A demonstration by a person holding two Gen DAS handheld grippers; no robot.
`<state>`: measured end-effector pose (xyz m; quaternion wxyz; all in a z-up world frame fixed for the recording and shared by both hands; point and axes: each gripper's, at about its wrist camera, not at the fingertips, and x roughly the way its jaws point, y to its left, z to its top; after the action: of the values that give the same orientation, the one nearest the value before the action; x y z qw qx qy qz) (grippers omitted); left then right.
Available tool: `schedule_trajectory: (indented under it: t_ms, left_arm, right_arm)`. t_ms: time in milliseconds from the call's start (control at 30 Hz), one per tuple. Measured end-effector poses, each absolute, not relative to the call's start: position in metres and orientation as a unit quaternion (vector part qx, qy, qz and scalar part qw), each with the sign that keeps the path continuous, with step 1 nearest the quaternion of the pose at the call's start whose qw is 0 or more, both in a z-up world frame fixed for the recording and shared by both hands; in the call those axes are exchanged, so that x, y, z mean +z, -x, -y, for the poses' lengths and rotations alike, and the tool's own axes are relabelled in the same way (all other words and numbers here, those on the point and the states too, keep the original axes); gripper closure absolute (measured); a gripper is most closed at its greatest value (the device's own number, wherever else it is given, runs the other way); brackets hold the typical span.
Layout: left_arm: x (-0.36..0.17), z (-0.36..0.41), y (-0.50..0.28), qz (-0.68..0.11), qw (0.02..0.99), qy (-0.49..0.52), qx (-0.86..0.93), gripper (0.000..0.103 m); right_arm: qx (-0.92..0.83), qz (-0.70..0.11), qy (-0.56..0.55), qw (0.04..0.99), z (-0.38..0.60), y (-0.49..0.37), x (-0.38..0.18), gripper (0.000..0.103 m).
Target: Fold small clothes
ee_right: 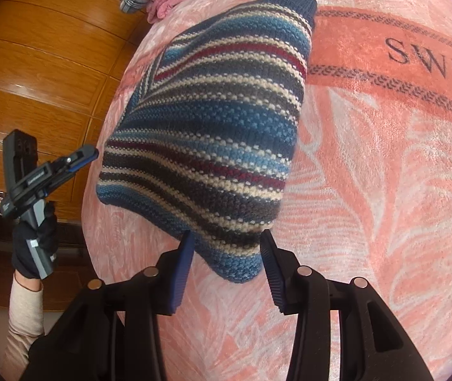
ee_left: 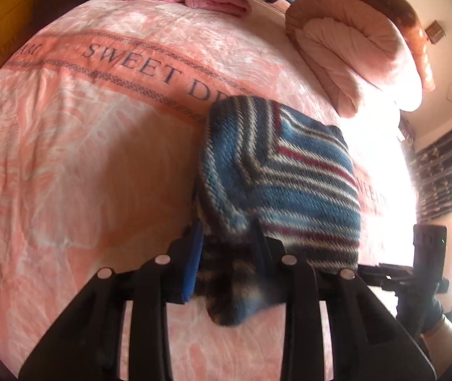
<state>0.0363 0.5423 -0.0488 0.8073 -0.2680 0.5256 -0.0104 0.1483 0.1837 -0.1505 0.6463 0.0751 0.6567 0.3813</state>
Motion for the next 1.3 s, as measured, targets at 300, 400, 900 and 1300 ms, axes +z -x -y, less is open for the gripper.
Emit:
schedule_trajectory:
  t_ms: [300, 400, 900, 1300]
  left_arm:
    - [-0.109, -0.522, -0.028, -0.591, 0.775, 0.225, -0.01, 0.078]
    - [-0.119, -0.522, -0.029, -0.597, 0.771, 0.221, -0.016, 0.081]
    - [-0.081, -0.585, -0.051, -0.519, 0.788, 0.327, -0.043, 0.044]
    - [-0.134, -0.582, -0.107, -0.56, 0.756, 0.326, -0.09, 0.034]
  right_arm:
    - [0.362, -0.666, -0.054, 0.65, -0.197, -0.133, -0.165, 0.073]
    - [0.357, -0.672, -0.04, 0.648, -0.198, -0.131, -0.17, 0.075]
    - [0.373, -0.649, -0.117, 0.653, -0.184, -0.168, -0.148, 0.051]
    - [0.383, -0.641, -0.175, 0.641, -0.188, -0.211, -0.172, 0.038]
